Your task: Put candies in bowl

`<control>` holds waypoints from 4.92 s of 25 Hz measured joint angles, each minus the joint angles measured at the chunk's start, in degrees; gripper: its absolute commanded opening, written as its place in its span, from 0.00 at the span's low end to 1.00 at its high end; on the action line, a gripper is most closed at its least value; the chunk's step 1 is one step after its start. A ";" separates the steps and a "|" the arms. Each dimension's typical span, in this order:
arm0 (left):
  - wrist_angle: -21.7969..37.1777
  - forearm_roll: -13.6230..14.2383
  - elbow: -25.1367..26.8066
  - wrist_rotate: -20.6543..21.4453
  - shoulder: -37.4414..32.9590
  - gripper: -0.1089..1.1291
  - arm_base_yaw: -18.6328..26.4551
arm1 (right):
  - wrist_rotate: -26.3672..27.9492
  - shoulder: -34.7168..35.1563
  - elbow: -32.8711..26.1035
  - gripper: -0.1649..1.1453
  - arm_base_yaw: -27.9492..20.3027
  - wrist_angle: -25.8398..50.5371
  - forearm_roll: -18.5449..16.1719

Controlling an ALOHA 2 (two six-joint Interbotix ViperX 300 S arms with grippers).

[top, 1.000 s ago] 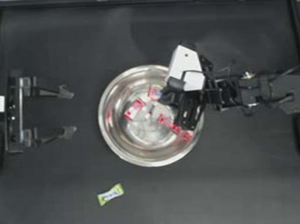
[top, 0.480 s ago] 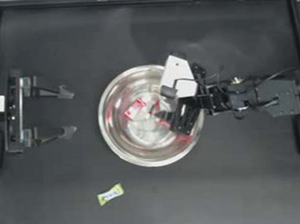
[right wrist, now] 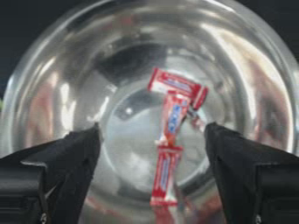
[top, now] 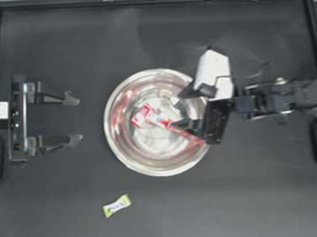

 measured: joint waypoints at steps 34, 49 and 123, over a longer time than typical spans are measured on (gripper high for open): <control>34.80 -1.49 -16.79 -24.08 14.77 0.91 -10.55 | 0.26 -32.70 16.44 0.87 8.79 2.72 -1.41; 41.75 2.20 -27.42 -36.04 34.10 0.92 -21.09 | 0.26 -36.91 19.60 0.87 8.88 2.46 -1.41; 41.84 -1.93 -37.44 -38.85 58.18 0.52 -26.81 | 0.53 -36.74 20.57 0.87 9.76 -2.11 -0.62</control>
